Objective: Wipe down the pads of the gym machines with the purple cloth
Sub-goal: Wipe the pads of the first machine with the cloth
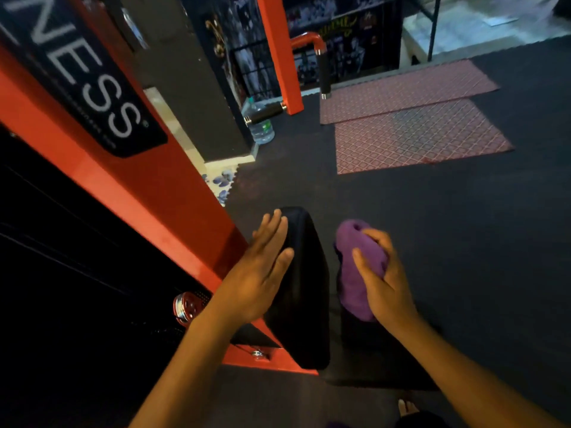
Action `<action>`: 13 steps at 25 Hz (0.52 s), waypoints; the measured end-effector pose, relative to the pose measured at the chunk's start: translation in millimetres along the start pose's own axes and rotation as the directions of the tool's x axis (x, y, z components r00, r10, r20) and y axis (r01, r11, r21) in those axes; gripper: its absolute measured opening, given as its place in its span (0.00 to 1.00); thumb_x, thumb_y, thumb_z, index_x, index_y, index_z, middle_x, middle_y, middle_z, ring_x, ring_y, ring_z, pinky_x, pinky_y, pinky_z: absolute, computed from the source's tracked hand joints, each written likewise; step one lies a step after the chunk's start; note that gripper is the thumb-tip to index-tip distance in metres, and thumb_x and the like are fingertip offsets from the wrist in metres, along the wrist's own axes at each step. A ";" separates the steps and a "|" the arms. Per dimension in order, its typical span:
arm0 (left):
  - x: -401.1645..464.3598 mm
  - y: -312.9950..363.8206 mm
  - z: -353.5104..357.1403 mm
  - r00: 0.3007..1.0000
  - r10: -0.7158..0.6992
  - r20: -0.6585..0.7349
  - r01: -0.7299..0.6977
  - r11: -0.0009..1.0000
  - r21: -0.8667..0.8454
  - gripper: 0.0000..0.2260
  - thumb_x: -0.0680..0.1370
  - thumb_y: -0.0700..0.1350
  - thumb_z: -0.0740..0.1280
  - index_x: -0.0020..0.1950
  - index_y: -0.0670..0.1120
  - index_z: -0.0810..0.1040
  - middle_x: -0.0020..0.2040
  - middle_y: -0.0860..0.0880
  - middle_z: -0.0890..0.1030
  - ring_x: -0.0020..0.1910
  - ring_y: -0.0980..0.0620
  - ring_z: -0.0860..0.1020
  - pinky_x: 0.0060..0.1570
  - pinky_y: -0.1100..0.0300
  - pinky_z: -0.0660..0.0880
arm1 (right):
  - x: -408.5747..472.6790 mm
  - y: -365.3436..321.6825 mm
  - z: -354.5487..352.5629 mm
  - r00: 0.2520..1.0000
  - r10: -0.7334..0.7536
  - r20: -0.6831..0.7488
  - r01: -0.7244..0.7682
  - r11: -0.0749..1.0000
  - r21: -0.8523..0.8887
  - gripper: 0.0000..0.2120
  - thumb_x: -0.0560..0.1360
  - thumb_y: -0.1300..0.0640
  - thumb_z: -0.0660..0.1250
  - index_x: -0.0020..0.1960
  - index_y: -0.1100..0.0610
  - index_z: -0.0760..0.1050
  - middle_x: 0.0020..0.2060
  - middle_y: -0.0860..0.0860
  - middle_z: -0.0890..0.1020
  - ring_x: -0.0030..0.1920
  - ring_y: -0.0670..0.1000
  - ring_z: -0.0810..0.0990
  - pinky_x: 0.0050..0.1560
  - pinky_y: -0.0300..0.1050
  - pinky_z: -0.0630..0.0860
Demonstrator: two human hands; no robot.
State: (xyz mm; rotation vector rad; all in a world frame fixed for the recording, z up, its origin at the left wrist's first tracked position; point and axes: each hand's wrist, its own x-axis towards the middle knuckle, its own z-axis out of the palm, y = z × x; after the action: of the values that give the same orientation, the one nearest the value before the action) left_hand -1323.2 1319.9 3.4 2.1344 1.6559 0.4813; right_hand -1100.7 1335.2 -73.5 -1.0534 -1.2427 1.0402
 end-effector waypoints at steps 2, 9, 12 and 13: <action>2.7 5.8 -4.1 0.998 -0.040 0.040 0.039 0.999 0.039 0.26 0.87 0.53 0.54 0.84 0.51 0.50 0.83 0.61 0.45 0.80 0.68 0.39 0.78 0.68 0.40 | 51.7 -2.0 15.6 0.981 -0.145 0.132 0.154 0.986 -0.059 0.11 0.80 0.48 0.64 0.62 0.40 0.72 0.60 0.46 0.77 0.62 0.39 0.76 0.63 0.35 0.71; 19.0 30.7 15.0 0.976 -0.140 -0.170 0.162 0.979 0.124 0.28 0.85 0.59 0.51 0.84 0.52 0.55 0.84 0.58 0.51 0.82 0.63 0.45 0.81 0.60 0.47 | 166.8 19.4 65.4 0.716 -0.011 0.698 -0.038 0.998 0.055 0.10 0.82 0.59 0.64 0.59 0.56 0.82 0.56 0.50 0.85 0.59 0.46 0.81 0.64 0.38 0.74; 19.2 27.5 12.5 0.975 -0.132 -0.179 0.153 0.982 0.109 0.27 0.86 0.57 0.53 0.84 0.50 0.57 0.84 0.57 0.54 0.83 0.60 0.48 0.82 0.51 0.52 | 174.0 78.1 67.6 0.634 0.276 0.722 -0.352 0.935 -0.048 0.07 0.82 0.59 0.63 0.54 0.52 0.79 0.51 0.51 0.83 0.56 0.49 0.79 0.65 0.45 0.74; 19.5 26.8 12.4 0.976 -0.128 -0.177 0.148 0.983 0.106 0.26 0.87 0.55 0.54 0.84 0.49 0.58 0.84 0.56 0.54 0.83 0.59 0.49 0.82 0.49 0.53 | 172.7 97.2 68.9 0.601 0.350 0.719 -0.427 0.901 -0.082 0.05 0.82 0.57 0.65 0.55 0.53 0.79 0.53 0.54 0.82 0.58 0.51 0.78 0.67 0.50 0.73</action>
State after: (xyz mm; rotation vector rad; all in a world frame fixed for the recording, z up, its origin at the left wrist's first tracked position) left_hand -1290.0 1331.7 6.8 2.0912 1.9573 0.5479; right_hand -1164.0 1526.9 -130.7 -0.8671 -1.5848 1.9847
